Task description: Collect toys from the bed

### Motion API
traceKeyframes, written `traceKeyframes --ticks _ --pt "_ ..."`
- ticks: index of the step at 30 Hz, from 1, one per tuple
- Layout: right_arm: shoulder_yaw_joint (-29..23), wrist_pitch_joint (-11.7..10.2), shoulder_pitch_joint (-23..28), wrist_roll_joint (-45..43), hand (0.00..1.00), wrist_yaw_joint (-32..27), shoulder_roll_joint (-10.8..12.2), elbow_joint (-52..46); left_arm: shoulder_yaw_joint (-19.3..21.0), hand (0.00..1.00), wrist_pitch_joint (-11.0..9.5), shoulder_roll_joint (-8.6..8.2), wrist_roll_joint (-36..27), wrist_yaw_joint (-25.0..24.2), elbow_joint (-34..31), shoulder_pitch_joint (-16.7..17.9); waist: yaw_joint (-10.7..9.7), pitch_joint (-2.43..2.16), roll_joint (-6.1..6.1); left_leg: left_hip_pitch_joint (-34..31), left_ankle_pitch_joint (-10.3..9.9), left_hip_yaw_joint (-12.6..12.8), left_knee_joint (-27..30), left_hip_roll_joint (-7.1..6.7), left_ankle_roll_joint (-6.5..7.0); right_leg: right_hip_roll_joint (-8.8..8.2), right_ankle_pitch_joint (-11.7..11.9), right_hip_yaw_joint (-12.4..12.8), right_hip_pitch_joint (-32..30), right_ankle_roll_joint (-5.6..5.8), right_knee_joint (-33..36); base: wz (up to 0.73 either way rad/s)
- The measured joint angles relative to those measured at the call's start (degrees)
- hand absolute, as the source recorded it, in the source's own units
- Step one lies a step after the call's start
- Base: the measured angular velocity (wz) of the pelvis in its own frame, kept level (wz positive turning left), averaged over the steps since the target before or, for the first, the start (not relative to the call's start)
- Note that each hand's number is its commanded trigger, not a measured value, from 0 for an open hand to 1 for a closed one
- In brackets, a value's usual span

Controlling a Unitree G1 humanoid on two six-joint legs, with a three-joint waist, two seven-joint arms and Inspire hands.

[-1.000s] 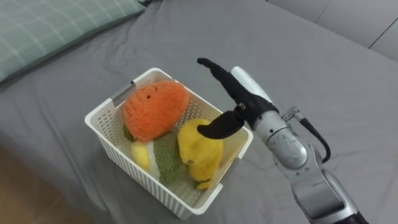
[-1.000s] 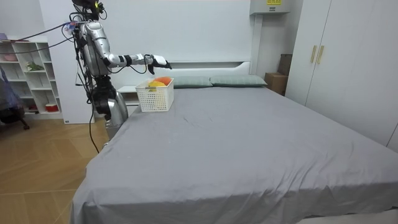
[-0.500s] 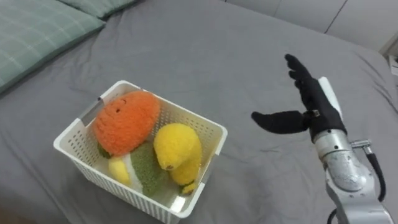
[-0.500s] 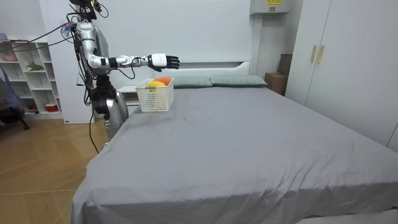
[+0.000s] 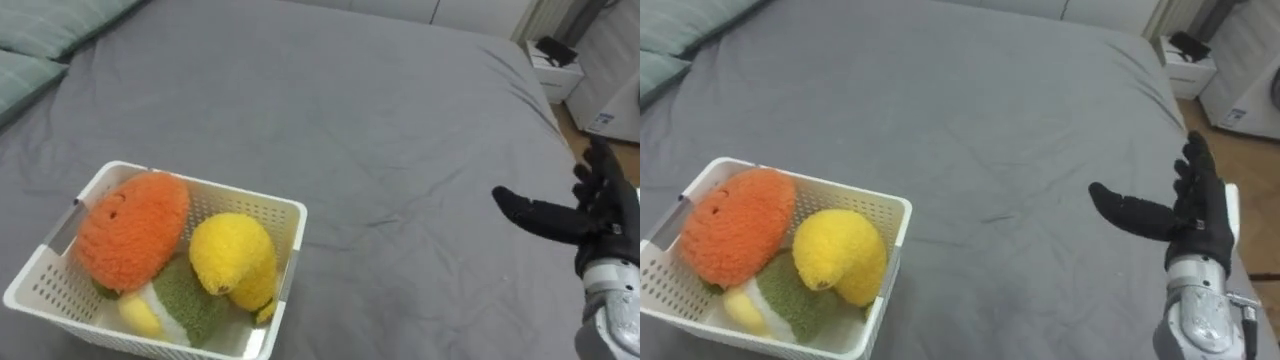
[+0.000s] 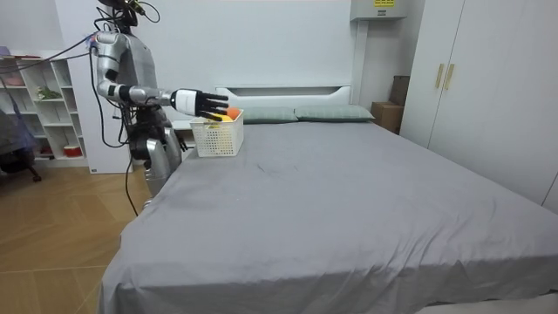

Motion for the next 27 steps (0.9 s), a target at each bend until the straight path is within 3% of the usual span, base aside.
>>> traceKeyframes --ticks 4,8,13,15,17,20,27 --pt "-2.08 -1.65 1.4 4.31 0.0 -5.38 0.41 5.23 -0.18 0.0 -0.03 0.0 -0.22 1.16 -0.46 0.79 -1.38 0.02 0.15 0.1 -0.13 0.28 -0.35 0.09 -0.02 0.18 0.01 0.6 -0.22 0.0 0.01 -0.06" --pt "-3.68 -2.24 2.57 6.19 0.0 -8.8 2.42 15.0 -0.15 0.0 -0.03 -0.08 -0.21 1.42 -1.36 1.53 -2.61 -0.04 0.41 -0.12 -0.68 0.68 -0.21 0.37 -0.17 0.47 0.02 1.24 -0.14 -0.02 0.01 -0.06" --pt "-4.3 -2.52 2.73 12.4 0.0 -7.75 2.62 35.39 -0.61 0.0 -0.04 -0.28 -0.31 1.33 -1.43 1.19 -2.89 -0.17 1.27 0.26 -1.05 1.24 -0.32 0.51 0.0 0.36 0.01 1.15 -0.11 0.01 -0.06 -0.05" --pt "-4.43 -2.52 3.91 12.38 0.0 -7.68 3.79 42.91 -0.69 0.0 -0.14 -0.64 -0.21 1.04 -1.42 1.48 -2.76 -0.35 1.85 0.91 -1.06 1.68 -0.4 0.49 0.02 0.52 -0.01 1.91 -0.05 0.02 -0.07 -0.11" --pt "-4.59 -2.61 4.92 12.58 0.0 -7.02 4.47 46.11 -0.69 0.0 -0.14 -0.66 -0.28 0.71 -1.39 1.67 -2.98 0.04 2.42 0.95 -1.14 2.27 -0.57 0.54 0.0 0.58 -0.04 2.26 -0.11 0.04 -0.07 -0.19" --pt "-4.51 -3.33 5.48 12.44 0.0 -5.6 4.74 52.44 -0.71 0.0 -0.4 -0.66 -0.31 -0.25 -1.39 1.61 -3.51 0.03 3.03 1.02 -1.56 2.59 -0.67 0.56 0.01 0.56 -0.1 2.29 -0.06 0.07 -0.03 -0.11" --pt "-4.59 -3.11 5.69 10.21 0.0 -1.24 6.5 65.71 -0.72 0.0 -0.53 -1.14 -0.02 -3.16 1.04 0.94 -4.38 -0.02 2.75 1.22 -1.57 2.57 -0.41 0.51 -0.01 0.52 -0.65 2.14 -0.17 0.04 0.99 0.0"
